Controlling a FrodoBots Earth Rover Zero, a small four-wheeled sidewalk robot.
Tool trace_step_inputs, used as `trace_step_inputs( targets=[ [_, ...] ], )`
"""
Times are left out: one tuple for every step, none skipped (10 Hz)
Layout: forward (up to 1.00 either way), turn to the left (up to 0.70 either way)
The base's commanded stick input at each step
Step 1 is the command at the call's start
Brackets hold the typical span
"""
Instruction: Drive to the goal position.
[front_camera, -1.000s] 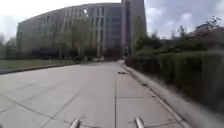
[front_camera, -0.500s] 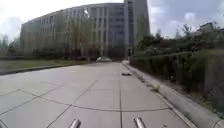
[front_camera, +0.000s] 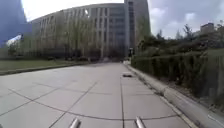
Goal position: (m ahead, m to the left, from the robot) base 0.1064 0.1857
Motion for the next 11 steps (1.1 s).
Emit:
trace_step_inputs(
  targets=[
    [0.78,0.00],
    [1.00,-0.08],
    [1.00,-0.18],
    [1.00,-0.28],
    [1.00,-0.38],
    [0.48,-0.19],
    [0.00,0.00],
    [0.00,0.00],
    [0.00,0.00],
    [0.00,0.00],
    [0.00,0.00]
  ],
)
